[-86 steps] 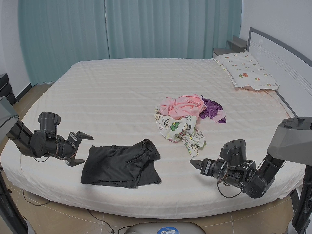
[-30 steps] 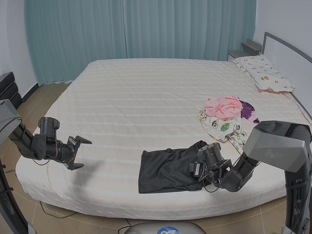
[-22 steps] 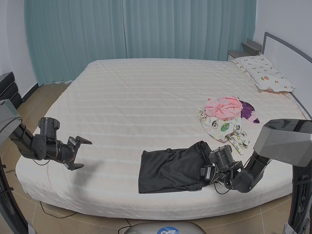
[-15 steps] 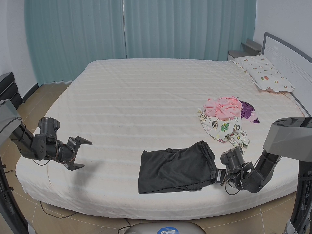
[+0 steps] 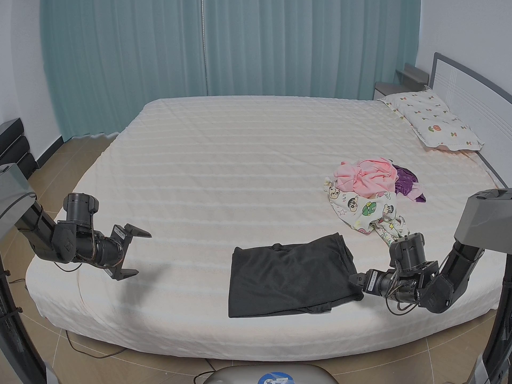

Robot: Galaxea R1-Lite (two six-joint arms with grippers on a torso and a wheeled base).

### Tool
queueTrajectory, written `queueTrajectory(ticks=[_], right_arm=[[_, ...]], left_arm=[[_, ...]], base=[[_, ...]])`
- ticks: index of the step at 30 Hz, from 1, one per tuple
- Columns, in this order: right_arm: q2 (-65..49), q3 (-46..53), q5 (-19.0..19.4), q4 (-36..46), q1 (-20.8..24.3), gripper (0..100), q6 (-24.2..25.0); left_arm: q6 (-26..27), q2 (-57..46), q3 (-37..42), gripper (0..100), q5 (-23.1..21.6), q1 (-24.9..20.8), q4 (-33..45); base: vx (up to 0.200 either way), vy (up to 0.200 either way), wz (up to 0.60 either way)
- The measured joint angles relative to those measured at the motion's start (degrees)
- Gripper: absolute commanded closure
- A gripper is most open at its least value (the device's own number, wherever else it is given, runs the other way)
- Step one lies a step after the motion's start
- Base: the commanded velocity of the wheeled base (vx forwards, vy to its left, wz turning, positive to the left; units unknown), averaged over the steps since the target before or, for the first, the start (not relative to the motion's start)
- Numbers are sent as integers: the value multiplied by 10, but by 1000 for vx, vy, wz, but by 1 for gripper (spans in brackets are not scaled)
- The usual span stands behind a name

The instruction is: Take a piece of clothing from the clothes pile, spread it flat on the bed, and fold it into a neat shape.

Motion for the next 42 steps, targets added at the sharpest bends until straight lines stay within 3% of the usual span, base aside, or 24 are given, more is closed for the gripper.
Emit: queueTrajectory(ticks=[7,8,16,28,29,36,42], right_arm=[[47,-23,40,-53,-22,0,-1],[57,-28,44,-55,-26,100,-2],[96,-46,59,-60,-38,100,1],[69,-5,59,-61,-49,100,1],[67,-3,59,-62,-50,0,0],[60,12,59,-89,-46,0,1],[47,-6,60,-114,-48,0,6]], left_arm=[[0,1,0,0,0,0,0],[1,1,0,0,0,0,0],[1,4,-1,0,0,0,0],[1,5,-1,0,0,-1,0],[1,5,-1,0,0,-1,0],[-2,5,-1,0,1,-1,0],[1,5,-2,0,2,-1,0]], base=[[0,0,0],[0,0,0],[0,0,0],[0,0,0],[0,0,0],[0,0,0],[200,0,0]])
